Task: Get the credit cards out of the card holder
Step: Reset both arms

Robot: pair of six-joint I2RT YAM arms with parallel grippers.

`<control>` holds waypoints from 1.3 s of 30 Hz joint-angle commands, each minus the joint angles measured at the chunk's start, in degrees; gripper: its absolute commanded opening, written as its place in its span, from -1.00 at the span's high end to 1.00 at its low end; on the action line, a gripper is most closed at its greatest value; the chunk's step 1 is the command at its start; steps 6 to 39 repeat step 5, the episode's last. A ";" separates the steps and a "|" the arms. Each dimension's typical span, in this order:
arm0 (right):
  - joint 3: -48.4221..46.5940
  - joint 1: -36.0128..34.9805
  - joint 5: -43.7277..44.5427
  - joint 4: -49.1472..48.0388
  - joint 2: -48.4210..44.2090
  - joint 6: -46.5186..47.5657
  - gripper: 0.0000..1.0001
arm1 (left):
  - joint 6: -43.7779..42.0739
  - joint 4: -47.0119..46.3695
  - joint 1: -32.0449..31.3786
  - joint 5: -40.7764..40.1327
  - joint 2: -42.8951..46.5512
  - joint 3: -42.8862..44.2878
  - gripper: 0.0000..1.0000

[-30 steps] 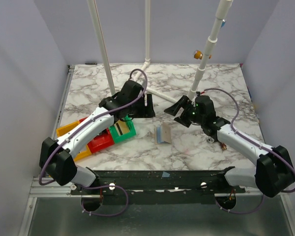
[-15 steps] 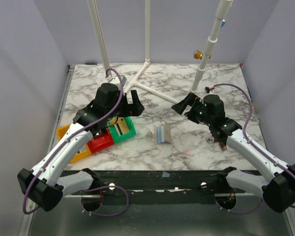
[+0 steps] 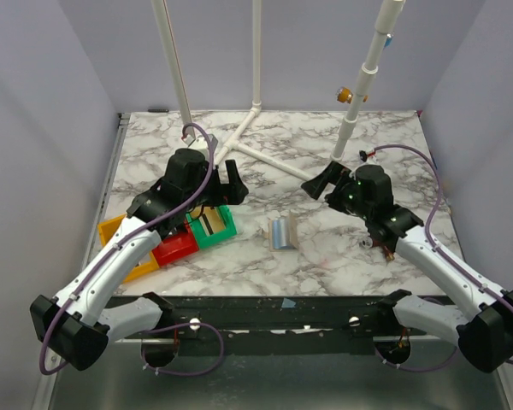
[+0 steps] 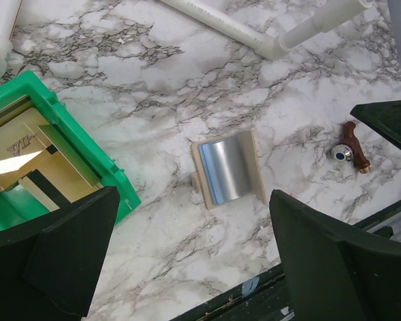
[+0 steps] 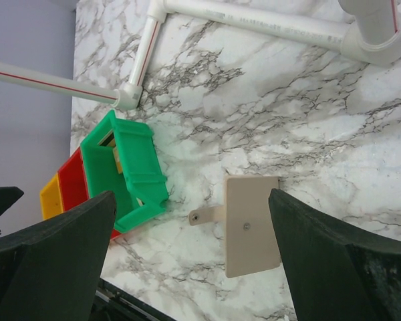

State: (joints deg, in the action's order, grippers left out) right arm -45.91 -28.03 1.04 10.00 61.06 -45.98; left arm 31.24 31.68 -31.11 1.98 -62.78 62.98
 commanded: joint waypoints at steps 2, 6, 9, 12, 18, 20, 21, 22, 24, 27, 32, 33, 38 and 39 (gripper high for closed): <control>-2.43 -0.21 2.24 1.78 -1.16 1.23 -1.00 | -0.92 -2.18 0.35 -0.79 1.22 -0.79 -0.97; -2.65 -0.20 2.52 2.11 -1.42 1.37 -1.00 | -0.66 -2.25 0.36 -1.44 1.30 -0.98 -0.97; -2.65 -0.20 2.52 2.11 -1.42 1.37 -1.00 | -0.66 -2.25 0.36 -1.44 1.30 -0.98 -0.97; -2.65 -0.20 2.52 2.11 -1.42 1.37 -1.00 | -0.66 -2.25 0.36 -1.44 1.30 -0.98 -0.97; -2.65 -0.20 2.52 2.11 -1.42 1.37 -1.00 | -0.66 -2.25 0.36 -1.44 1.30 -0.98 -0.97; -2.65 -0.20 2.52 2.11 -1.42 1.37 -1.00 | -0.66 -2.25 0.36 -1.44 1.30 -0.98 -0.97; -2.65 -0.20 2.52 2.11 -1.42 1.37 -1.00 | -0.66 -2.25 0.36 -1.44 1.30 -0.98 -0.97; -2.65 -0.20 2.52 2.11 -1.42 1.37 -1.00 | -0.66 -2.25 0.36 -1.44 1.30 -0.98 -0.97; -2.65 -0.20 2.52 2.11 -1.42 1.37 -1.00 | -0.66 -2.25 0.36 -1.44 1.30 -0.98 -0.97; -2.65 -0.20 2.52 2.11 -1.42 1.37 -1.00 | -0.66 -2.25 0.36 -1.44 1.30 -0.98 -0.97; -2.65 -0.20 2.52 2.11 -1.42 1.37 -1.00 | -0.66 -2.25 0.36 -1.44 1.30 -0.98 -0.97; -2.65 -0.20 2.52 2.11 -1.42 1.37 -1.00 | -0.66 -2.25 0.36 -1.44 1.30 -0.98 -0.97; -2.65 -0.20 2.52 2.11 -1.42 1.37 -1.00 | -0.66 -2.25 0.36 -1.44 1.30 -0.98 -0.97; -2.65 -0.20 2.52 2.11 -1.42 1.37 -1.00 | -0.66 -2.25 0.36 -1.44 1.30 -0.98 -0.97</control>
